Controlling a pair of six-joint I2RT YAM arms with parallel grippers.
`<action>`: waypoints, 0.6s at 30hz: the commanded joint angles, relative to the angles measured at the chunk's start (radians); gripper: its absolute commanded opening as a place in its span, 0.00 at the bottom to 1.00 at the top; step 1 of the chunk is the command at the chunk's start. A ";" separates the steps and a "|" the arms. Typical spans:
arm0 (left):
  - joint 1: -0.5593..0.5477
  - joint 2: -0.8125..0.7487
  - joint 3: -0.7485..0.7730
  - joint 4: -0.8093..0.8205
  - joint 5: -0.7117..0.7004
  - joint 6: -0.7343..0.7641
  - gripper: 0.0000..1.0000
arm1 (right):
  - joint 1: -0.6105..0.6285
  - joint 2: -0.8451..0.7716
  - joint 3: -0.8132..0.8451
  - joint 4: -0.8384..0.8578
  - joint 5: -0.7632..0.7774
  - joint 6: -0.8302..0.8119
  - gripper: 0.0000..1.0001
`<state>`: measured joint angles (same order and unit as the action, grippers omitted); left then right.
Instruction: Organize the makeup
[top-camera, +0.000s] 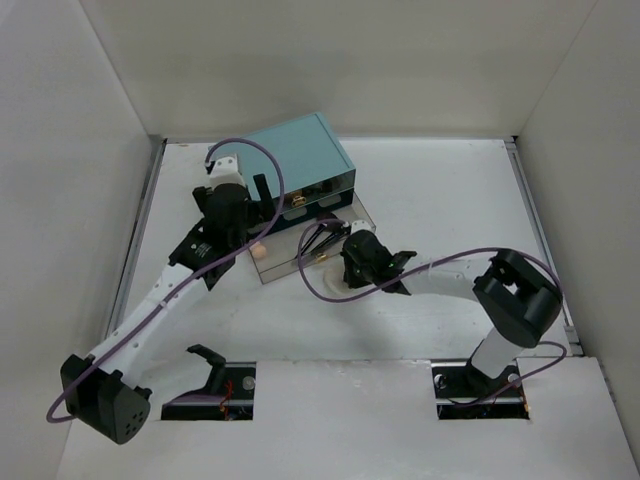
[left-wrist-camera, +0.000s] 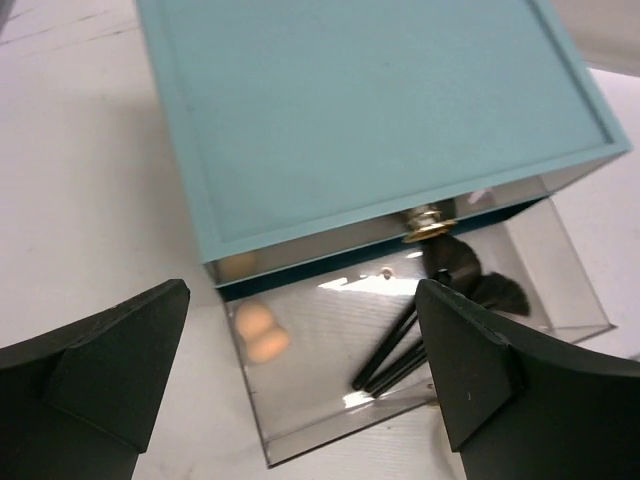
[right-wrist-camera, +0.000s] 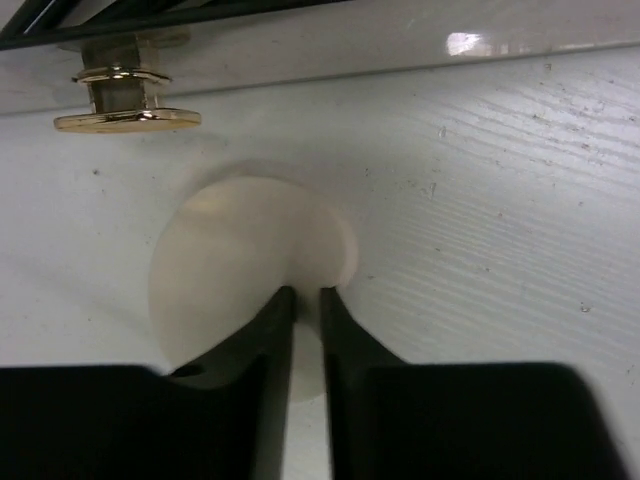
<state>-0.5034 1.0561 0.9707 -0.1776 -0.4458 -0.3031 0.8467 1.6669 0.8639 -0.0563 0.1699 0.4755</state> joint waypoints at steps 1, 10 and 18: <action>0.064 -0.037 -0.026 -0.042 -0.022 -0.036 1.00 | 0.008 -0.051 0.018 0.013 0.011 0.006 0.09; 0.217 -0.064 -0.084 -0.026 0.096 -0.162 1.00 | 0.055 -0.384 0.044 -0.068 -0.013 -0.070 0.01; 0.302 0.031 -0.070 0.065 0.151 -0.237 1.00 | -0.028 -0.083 0.375 -0.040 -0.047 -0.210 0.02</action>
<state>-0.2249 1.0557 0.8921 -0.1925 -0.3325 -0.4854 0.8467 1.4578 1.1446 -0.1181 0.1371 0.3428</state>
